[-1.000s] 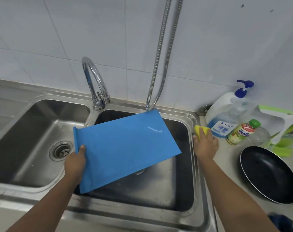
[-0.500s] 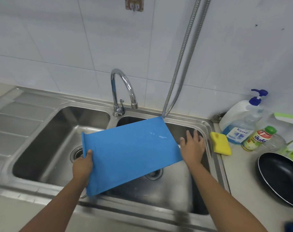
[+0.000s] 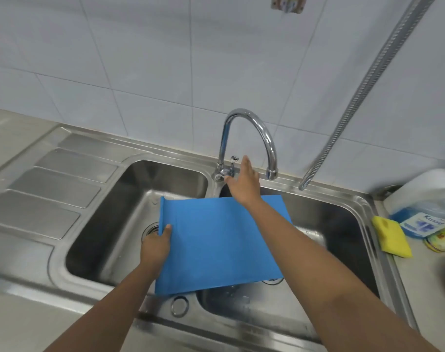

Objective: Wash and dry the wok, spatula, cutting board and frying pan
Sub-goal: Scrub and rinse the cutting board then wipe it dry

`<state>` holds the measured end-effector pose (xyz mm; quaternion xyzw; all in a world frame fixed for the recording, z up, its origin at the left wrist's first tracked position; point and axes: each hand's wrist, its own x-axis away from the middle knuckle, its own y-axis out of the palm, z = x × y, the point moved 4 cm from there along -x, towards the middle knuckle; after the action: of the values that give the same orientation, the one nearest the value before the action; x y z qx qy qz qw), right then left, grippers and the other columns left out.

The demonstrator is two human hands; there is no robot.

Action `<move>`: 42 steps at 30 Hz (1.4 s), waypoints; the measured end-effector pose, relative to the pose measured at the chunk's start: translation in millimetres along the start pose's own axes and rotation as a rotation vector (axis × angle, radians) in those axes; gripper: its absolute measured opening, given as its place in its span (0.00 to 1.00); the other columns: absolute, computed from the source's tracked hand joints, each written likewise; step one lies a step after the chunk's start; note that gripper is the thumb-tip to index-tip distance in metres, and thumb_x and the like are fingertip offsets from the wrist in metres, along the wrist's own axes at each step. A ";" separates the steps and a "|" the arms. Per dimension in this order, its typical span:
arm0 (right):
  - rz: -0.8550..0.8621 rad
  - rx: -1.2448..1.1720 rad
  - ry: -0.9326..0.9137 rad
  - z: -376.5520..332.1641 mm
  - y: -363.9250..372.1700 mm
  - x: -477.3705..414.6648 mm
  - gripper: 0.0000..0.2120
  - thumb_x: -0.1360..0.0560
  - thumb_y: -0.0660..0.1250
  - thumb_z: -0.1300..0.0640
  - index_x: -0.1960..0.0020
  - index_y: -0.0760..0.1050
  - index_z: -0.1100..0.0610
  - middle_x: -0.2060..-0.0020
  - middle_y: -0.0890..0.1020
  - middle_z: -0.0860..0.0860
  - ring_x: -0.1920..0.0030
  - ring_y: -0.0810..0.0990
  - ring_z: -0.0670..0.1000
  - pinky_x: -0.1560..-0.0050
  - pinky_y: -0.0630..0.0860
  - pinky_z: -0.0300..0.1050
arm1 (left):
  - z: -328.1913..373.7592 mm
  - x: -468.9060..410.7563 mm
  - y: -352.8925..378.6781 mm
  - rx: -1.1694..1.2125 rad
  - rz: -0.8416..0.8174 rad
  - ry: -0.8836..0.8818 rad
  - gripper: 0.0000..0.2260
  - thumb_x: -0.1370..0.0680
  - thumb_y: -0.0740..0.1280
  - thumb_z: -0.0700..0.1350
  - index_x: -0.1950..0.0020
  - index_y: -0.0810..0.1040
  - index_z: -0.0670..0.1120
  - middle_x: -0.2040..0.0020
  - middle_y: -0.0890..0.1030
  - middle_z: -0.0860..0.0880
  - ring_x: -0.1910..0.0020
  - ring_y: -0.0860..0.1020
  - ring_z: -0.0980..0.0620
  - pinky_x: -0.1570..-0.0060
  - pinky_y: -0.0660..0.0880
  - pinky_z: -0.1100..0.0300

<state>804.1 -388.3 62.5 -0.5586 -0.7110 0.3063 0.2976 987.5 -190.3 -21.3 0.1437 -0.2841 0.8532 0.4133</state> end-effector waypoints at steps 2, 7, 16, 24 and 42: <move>-0.009 -0.053 0.016 -6.7 4.0 -12.5 0.39 0.23 0.64 0.51 0.21 0.44 0.52 0.23 0.58 0.50 0.26 0.56 0.57 0.28 0.59 0.52 | -0.5 -7.5 -1.2 0.001 -0.010 0.006 0.16 0.20 0.62 0.56 0.58 0.74 0.44 0.61 0.78 0.44 0.60 0.76 0.45 0.62 0.73 0.54; 0.070 -0.244 0.067 -13.4 12.5 -10.9 0.25 0.26 0.65 0.57 0.30 0.65 0.50 0.40 0.72 0.54 0.37 0.69 0.55 0.38 0.70 0.49 | -7.8 -24.2 -1.4 0.010 -0.013 -0.023 0.18 0.19 0.62 0.55 0.58 0.75 0.41 0.61 0.77 0.43 0.64 0.74 0.47 0.66 0.69 0.57; -0.044 0.102 -0.071 28.0 64.0 72.5 0.37 0.22 0.62 0.50 0.21 0.44 0.50 0.22 0.53 0.49 0.24 0.51 0.56 0.25 0.53 0.54 | -8.1 -34.6 1.8 0.081 -0.060 -0.026 0.17 0.19 0.61 0.54 0.55 0.76 0.41 0.59 0.79 0.44 0.61 0.77 0.46 0.64 0.71 0.56; 0.246 0.300 0.347 136.2 3.1 121.4 0.30 0.22 0.62 0.45 0.25 0.60 0.55 0.23 0.59 0.55 0.26 0.58 0.61 0.26 0.52 0.56 | -5.7 -33.6 -1.1 0.035 -0.061 0.010 0.18 0.19 0.61 0.55 0.55 0.75 0.39 0.60 0.77 0.42 0.63 0.74 0.47 0.66 0.69 0.56; 0.313 -0.413 0.659 238.9 -119.1 146.4 0.08 0.26 0.70 0.57 0.47 0.77 0.54 0.52 0.80 0.53 0.52 0.79 0.56 0.48 0.77 0.54 | 26.7 33.0 81.4 0.030 -0.142 0.011 0.20 0.20 0.62 0.59 0.59 0.77 0.43 0.56 0.81 0.44 0.56 0.79 0.43 0.52 0.77 0.47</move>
<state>519.2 -292.4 14.1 -0.7759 -0.5310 0.0036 0.3406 903.4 -226.3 -14.0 0.1649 -0.2581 0.8267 0.4720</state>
